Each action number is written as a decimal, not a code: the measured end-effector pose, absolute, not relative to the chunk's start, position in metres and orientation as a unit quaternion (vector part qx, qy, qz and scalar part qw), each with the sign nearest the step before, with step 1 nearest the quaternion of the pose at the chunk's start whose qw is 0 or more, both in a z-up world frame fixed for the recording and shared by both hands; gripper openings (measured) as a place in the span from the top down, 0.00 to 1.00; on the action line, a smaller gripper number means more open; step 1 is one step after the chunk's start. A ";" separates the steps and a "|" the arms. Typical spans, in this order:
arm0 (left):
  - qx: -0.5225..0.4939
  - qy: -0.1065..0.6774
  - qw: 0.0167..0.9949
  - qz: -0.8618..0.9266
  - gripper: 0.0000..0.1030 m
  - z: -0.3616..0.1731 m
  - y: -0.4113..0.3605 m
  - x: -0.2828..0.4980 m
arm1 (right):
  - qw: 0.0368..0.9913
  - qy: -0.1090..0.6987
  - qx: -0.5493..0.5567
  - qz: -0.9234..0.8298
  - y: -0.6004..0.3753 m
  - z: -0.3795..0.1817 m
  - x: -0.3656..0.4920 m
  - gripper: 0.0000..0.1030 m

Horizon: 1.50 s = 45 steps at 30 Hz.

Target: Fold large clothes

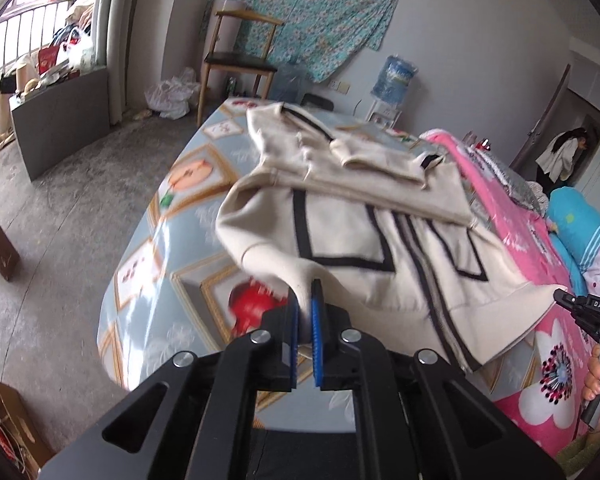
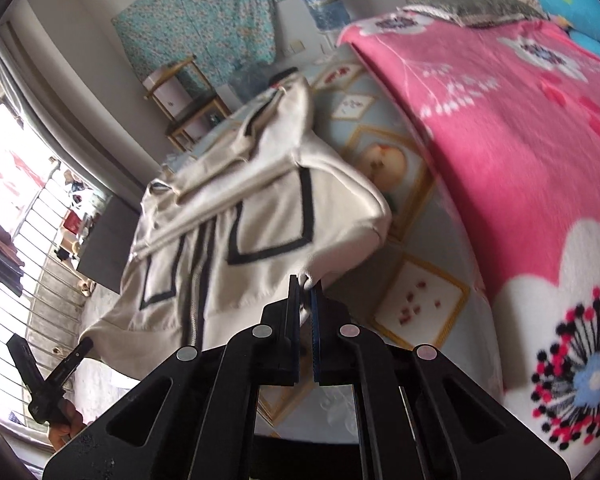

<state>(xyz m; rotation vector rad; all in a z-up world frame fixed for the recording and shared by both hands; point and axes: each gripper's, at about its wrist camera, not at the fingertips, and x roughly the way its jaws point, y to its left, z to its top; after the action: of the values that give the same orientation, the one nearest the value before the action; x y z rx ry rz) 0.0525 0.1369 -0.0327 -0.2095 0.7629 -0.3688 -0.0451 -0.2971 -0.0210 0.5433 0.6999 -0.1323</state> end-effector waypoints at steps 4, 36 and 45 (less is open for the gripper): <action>-0.100 0.347 0.913 -0.189 0.95 -0.011 0.134 0.077 | 0.914 0.316 0.245 -0.058 -0.301 0.001 -0.017 0.96; -0.101 0.380 0.913 -0.106 0.43 -0.022 0.141 0.242 | 0.888 0.357 0.280 -0.074 -0.372 -0.039 0.109 0.41; -0.207 0.446 0.852 -0.182 0.43 -0.064 0.152 0.181 | 0.830 0.378 0.411 0.006 -0.338 -0.073 0.056 0.39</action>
<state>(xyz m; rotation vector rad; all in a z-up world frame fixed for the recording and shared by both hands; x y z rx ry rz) 0.1809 0.1517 -0.0640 -0.4349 0.9391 -0.3839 0.0555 -0.3381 -0.0733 0.8713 0.8013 0.0128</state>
